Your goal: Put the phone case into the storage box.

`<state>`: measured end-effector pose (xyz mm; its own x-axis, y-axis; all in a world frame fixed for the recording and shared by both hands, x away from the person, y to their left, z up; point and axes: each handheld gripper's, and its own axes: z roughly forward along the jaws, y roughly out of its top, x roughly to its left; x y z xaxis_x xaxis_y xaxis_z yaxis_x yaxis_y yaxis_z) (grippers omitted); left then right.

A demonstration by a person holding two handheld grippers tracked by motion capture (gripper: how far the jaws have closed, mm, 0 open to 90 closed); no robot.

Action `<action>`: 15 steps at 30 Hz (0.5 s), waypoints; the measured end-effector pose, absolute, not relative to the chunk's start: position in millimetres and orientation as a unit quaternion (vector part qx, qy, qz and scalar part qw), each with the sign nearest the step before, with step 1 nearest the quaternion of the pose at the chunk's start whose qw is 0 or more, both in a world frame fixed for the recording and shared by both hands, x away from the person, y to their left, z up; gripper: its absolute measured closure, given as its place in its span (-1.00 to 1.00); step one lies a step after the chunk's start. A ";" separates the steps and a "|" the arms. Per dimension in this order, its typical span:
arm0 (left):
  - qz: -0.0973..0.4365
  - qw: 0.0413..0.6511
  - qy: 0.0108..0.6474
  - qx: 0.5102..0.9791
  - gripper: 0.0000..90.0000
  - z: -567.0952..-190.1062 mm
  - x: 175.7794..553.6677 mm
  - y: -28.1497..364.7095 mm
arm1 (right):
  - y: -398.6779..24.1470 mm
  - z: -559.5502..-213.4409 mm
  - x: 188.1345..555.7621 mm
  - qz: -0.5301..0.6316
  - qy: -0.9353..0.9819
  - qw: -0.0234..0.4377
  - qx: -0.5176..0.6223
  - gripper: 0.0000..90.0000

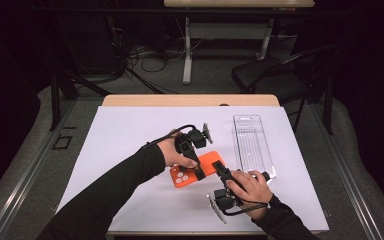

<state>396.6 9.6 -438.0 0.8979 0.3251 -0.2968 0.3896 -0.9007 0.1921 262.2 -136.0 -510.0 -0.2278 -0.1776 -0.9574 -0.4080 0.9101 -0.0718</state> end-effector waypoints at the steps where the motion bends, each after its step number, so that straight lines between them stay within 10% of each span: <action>1: -0.130 0.125 0.185 0.966 -0.64 -438.0 396.6 9.7 | -136.0 -510.1 262.2 0.097 0.777 0.593 -0.188 0.78; 15: -0.126 0.130 0.182 0.967 -0.65 -436.3 396.2 10.4 | -135.8 -509.4 261.9 0.098 0.775 0.596 -0.185 0.78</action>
